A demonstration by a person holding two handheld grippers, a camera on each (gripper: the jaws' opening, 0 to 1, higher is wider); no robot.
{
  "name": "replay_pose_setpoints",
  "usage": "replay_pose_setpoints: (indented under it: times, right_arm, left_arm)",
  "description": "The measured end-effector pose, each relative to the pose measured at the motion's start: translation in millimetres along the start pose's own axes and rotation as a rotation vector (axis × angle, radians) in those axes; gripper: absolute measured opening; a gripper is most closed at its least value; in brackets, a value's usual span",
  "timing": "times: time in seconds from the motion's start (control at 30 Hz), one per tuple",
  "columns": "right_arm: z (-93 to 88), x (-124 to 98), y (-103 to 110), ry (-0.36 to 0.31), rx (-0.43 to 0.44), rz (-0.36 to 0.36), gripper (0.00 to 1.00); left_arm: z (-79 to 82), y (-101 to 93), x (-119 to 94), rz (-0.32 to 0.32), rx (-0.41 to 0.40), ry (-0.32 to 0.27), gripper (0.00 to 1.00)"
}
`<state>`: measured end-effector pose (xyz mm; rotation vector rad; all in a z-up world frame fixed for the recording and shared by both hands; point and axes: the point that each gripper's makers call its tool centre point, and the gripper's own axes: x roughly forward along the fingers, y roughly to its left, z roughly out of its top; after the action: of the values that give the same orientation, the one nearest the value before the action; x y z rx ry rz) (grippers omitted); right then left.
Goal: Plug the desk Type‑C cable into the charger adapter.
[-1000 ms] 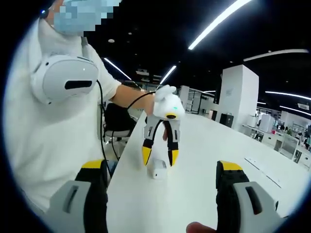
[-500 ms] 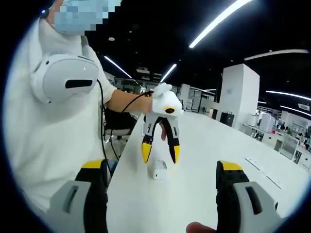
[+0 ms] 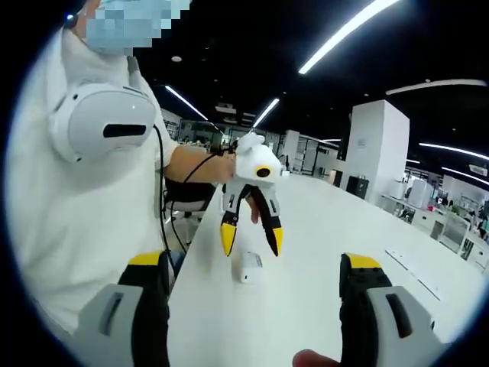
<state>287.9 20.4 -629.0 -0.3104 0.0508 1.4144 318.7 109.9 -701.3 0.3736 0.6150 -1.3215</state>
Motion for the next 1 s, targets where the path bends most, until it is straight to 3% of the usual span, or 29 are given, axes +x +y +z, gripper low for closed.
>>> replay_pose_setpoints:
  times: [0.8,1.0]
  right_arm:
    - [0.8,4.1,0.5,0.014,-0.001,0.006,0.94]
    - [2.0,3.4,0.2,0.017,-0.003,0.002,0.94]
  left_arm:
    - [5.4,-6.4,2.1,0.014,-0.035,-0.119,0.57]
    - [8.5,-7.3,-2.0,0.014,-0.05,-0.19,0.59]
